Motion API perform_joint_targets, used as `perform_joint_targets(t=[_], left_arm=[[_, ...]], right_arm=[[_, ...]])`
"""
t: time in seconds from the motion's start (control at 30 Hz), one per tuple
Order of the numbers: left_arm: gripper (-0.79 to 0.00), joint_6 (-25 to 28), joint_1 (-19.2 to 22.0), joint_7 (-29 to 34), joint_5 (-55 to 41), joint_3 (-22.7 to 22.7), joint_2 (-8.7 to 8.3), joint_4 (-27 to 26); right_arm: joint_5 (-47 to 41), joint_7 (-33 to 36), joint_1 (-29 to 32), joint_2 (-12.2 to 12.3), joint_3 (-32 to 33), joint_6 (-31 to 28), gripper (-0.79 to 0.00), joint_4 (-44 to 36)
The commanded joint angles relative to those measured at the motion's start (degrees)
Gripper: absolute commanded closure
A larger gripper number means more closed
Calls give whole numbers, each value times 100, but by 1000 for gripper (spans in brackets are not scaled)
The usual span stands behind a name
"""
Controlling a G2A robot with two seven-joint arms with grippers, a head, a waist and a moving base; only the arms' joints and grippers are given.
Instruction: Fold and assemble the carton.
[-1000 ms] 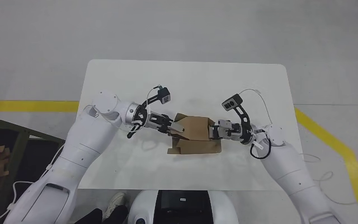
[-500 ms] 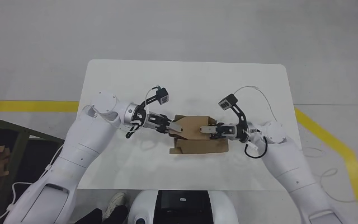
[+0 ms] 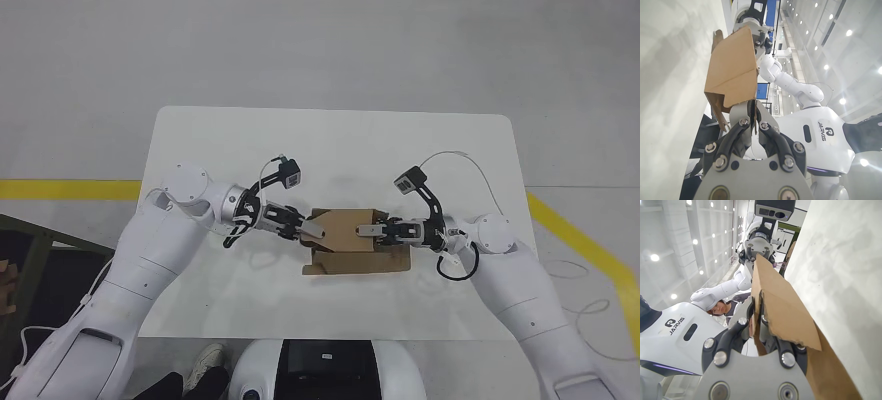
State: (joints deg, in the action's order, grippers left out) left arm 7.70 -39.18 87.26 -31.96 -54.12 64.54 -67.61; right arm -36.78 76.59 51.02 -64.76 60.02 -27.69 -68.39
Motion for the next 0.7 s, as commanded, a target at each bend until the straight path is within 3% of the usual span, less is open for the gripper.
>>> perform_joint_targets(t=[0.0,0.07,0.1,0.13,0.67], left_arm=[[0,2,2,0,0,2,1,2],[0,1,4,-1,-1,4,3,2],[-320,2,4,-11,-28,-1,5,-1],[-785,8,3,-16,-53,-9,6,-7],[-785,-71,-97,52,-943,-224,29,-363]], right_arm=[[4,9,-1,-1,1,9,0,1],[11,13,-2,-2,1,13,0,6],[18,15,-3,-2,1,15,0,9],[26,9,-4,-3,6,9,0,17],[377,-336,47,-8,21,115,0,-29]])
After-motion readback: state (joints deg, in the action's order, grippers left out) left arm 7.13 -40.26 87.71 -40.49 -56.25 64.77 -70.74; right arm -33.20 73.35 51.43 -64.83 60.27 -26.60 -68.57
